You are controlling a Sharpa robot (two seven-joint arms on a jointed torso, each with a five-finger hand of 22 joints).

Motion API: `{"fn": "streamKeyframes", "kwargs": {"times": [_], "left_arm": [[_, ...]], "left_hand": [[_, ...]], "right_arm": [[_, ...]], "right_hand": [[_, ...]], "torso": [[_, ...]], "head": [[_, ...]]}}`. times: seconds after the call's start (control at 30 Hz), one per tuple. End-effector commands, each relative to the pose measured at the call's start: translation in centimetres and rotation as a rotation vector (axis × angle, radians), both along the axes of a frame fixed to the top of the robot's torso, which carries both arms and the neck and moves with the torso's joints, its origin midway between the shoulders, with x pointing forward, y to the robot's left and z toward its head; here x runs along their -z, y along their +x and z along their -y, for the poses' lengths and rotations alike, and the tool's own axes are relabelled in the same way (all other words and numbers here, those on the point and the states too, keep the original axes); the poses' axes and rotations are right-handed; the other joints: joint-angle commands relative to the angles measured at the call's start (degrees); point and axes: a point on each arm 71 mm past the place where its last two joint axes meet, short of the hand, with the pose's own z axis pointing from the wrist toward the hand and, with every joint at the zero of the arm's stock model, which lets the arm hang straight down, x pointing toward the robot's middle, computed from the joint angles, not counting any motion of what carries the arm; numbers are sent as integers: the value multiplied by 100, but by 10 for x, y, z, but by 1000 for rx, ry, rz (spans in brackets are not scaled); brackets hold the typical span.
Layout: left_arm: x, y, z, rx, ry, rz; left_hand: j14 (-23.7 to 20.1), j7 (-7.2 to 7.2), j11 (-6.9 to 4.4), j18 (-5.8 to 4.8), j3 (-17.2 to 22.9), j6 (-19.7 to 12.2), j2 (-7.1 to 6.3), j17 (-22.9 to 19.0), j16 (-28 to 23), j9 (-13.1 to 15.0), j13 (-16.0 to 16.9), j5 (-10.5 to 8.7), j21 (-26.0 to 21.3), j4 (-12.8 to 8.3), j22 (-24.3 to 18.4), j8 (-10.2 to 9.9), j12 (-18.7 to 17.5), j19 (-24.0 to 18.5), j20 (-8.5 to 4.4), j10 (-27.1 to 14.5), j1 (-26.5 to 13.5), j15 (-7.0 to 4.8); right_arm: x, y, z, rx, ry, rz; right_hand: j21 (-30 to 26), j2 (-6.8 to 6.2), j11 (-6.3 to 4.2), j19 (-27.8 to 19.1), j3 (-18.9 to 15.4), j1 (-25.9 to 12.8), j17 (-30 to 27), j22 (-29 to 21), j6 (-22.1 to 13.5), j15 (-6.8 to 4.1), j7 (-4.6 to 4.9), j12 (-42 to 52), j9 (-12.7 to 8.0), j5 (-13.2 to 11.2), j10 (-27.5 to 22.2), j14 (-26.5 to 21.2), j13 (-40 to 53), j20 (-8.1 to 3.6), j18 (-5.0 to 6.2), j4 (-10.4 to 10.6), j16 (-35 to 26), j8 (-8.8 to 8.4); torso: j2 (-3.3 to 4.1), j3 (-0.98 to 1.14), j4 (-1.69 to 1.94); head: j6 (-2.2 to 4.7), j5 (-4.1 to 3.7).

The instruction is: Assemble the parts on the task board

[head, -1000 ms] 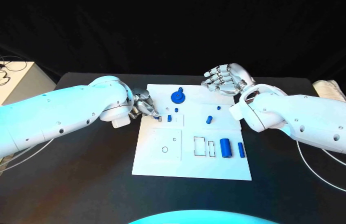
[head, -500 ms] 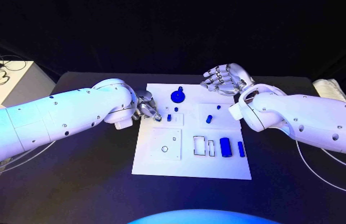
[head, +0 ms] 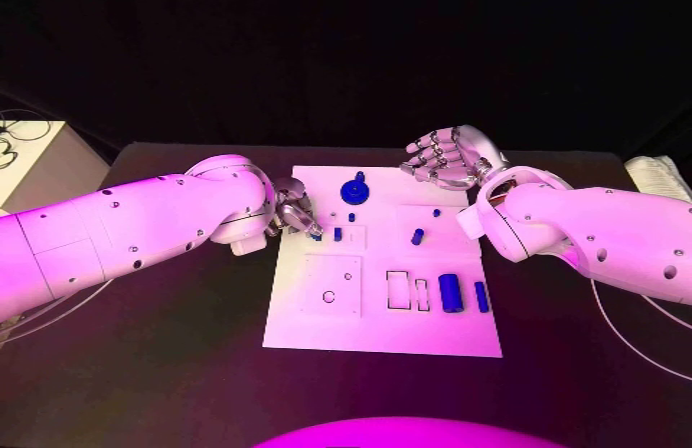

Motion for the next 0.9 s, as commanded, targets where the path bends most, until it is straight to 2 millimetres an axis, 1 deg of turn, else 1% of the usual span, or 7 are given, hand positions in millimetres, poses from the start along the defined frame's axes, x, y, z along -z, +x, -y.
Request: {"fn": "streamKeyframes", "kwargs": {"times": [0.03,0.23,0.47,0.67,0.9], "left_arm": [[1,-1,2,9,11,5],[1,-1,2,14,17,4],[1,-1,4,24,27,7],[2,-2,5,43,47,5],[3,-3,6,59,62,-5]], "left_hand": [[596,-84,-2,-64,1033,119,48,1476,34,524,0,24,36,-1078,5,18,26,40,-4,24,-6,-34],[598,-85,-2,-64,1035,119,48,1482,37,525,1,25,38,-1081,9,19,26,42,-5,24,-8,-34],[598,-85,-3,-66,1037,119,48,1483,37,526,5,27,42,-1084,16,20,28,48,-5,26,-9,-35],[598,-86,-4,-66,1039,119,48,1483,37,526,-8,28,42,-1089,16,20,22,47,-6,20,-9,-35],[599,-86,-4,-67,1041,119,48,1486,38,527,-5,28,43,-1091,19,20,23,50,-6,21,-9,-36]], "right_arm": [[0,-1,-2,-18,-2,-2],[0,-1,-1,-18,-2,-2],[0,-1,-1,-18,-2,-3],[0,-1,-1,-19,-2,-4],[0,-1,-1,-20,-3,-6]], "right_hand": [[5,-19,17,32,29,43,-5,-5,-31,6,238,-20,-10,19,12,52,-5,16,74,5,-39,-19],[5,-19,17,32,29,43,-5,-5,-31,6,238,-20,-10,19,12,52,-5,16,74,5,-39,-19],[4,-20,18,33,29,39,-13,-17,-30,7,239,-25,-12,23,13,52,-11,16,73,5,-47,-22],[4,-20,18,33,29,39,-13,-17,-30,7,239,-25,-12,23,13,52,-11,16,73,5,-47,-22],[4,-20,18,33,29,39,-13,-17,-30,7,239,-25,-12,23,13,52,-11,16,73,5,-47,-22]], "torso": [[-3,-1,1],[-8,1,4],[-10,-3,9],[-9,-3,2],[-10,-2,5]], "head": [[-8,-6],[-14,-14],[-16,-17],[-23,-12],[-29,-16]]}}
